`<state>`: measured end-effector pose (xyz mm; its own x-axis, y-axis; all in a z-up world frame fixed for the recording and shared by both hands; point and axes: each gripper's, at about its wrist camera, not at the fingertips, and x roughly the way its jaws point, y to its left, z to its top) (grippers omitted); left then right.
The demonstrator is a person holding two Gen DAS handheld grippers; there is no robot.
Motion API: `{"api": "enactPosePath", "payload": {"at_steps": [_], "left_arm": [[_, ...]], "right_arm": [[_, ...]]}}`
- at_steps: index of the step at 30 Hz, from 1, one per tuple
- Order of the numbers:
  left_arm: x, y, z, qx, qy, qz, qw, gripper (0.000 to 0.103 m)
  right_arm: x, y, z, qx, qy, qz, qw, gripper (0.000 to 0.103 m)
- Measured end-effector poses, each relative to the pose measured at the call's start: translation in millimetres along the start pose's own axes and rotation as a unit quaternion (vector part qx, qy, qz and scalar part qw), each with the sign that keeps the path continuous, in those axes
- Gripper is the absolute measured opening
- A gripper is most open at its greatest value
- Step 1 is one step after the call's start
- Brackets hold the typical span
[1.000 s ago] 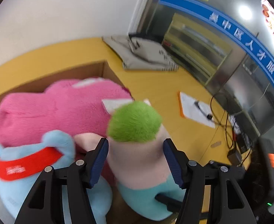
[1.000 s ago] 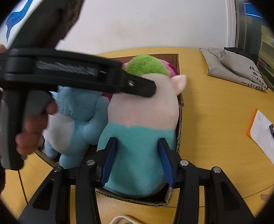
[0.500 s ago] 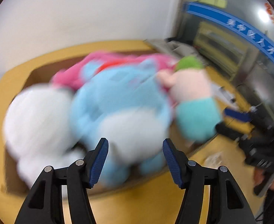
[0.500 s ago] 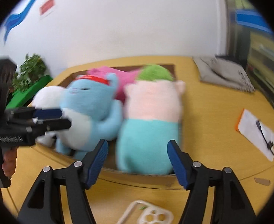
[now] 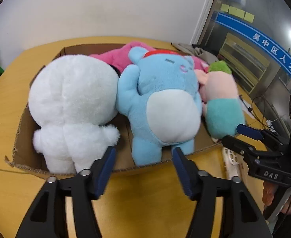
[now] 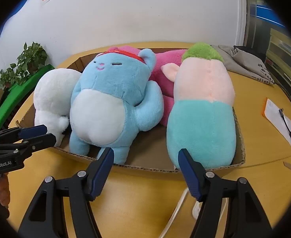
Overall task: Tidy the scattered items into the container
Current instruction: 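Withdraw both tools and move them toward the clear phone case on the table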
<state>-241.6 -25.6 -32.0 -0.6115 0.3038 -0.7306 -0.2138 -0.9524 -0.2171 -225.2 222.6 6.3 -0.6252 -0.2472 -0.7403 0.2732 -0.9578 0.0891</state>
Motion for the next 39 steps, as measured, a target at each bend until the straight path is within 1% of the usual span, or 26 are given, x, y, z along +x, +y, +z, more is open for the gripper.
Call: {"api": "enactPosePath", "payload": {"at_steps": [1, 2, 3, 5, 7, 10, 12, 19, 26, 39], "left_arm": [[-7.1, -1.7, 0.2, -0.001, -0.011, 0.008, 0.9999, 0.095], [-19.4, -4.5, -2.4, 0.000, -0.030, 0.020, 0.9994, 0.101], [-34.1, -7.4, -3.9, 0.002, -0.052, 0.030, 0.9982, 0.102], [-56.7, -13.9, -7.4, 0.008, -0.076, 0.037, 0.9964, 0.103], [-71.1, -19.0, -10.8, 0.013, -0.088, 0.050, 0.9947, 0.103], [-81.4, -25.2, -17.4, 0.018, -0.089, 0.075, 0.9930, 0.103], [-88.1, -24.9, -23.8, 0.015, -0.088, 0.075, 0.9932, 0.103], [-93.2, -27.4, -36.2, 0.008, -0.084, 0.071, 0.9939, 0.103], [-93.0, -27.1, -38.1, 0.003, -0.081, 0.065, 0.9946, 0.103], [-89.5, -37.1, -37.6, 0.008, -0.074, 0.052, 0.9959, 0.103]], "right_arm": [[-10.0, 4.8, -1.8, -0.005, -0.013, 0.002, 1.000, 0.080], [-24.2, 11.2, -3.8, -0.014, -0.032, 0.003, 0.999, 0.080], [-38.3, 17.5, -5.6, -0.022, -0.050, 0.003, 0.999, 0.082], [-59.2, 23.8, -8.7, -0.027, -0.074, -0.004, 0.997, 0.085], [-78.6, 27.6, -10.9, -0.024, -0.093, -0.015, 0.995, 0.087], [-93.2, 33.8, -14.2, -0.027, -0.108, -0.035, 0.993, 0.088], [-98.0, 38.9, -16.6, -0.030, -0.114, -0.050, 0.992, 0.088], [-104.2, 35.7, -19.9, -0.026, -0.116, -0.050, 0.992, 0.088], [-102.7, 35.8, -21.6, -0.027, -0.112, -0.050, 0.992, 0.088], [-99.7, 31.3, -24.4, -0.023, -0.105, -0.048, 0.993, 0.088]]}}
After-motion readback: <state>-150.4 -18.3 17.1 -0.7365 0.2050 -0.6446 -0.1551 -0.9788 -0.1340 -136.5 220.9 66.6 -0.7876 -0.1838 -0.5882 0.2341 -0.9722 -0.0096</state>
